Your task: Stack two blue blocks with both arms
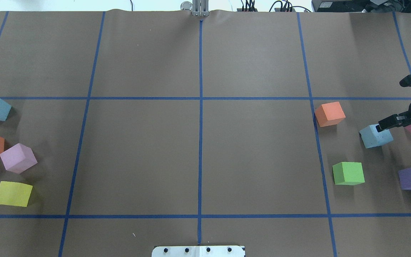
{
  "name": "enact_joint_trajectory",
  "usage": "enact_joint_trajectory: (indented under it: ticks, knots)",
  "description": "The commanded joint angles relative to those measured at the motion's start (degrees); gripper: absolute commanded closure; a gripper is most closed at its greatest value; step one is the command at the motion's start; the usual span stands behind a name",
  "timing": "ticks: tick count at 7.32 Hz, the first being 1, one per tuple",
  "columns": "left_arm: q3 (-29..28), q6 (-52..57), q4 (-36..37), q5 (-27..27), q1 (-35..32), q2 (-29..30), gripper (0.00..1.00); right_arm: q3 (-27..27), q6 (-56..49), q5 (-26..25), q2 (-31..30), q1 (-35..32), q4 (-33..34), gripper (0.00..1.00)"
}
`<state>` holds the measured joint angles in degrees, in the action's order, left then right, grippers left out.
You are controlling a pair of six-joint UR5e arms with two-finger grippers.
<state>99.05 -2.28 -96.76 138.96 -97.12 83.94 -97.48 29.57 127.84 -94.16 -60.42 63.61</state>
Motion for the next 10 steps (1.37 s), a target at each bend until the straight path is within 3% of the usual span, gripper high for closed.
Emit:
enact_joint_trajectory:
  ticks: [1,3,10]
  knots:
    - [0.0,0.0,-0.01,0.0,0.0,0.0,0.02,0.01,0.31,-0.39,1.6,0.38,1.95,0.01]
    - [0.0,0.0,-0.01,0.0,0.0,0.0,0.02,0.71,0.48,-2.76,1.61,1.7,1.87,0.01]
    - [0.0,0.0,-0.01,0.0,0.0,0.0,0.02,1.69,3.82,-2.94,1.61,4.87,0.9,0.01]
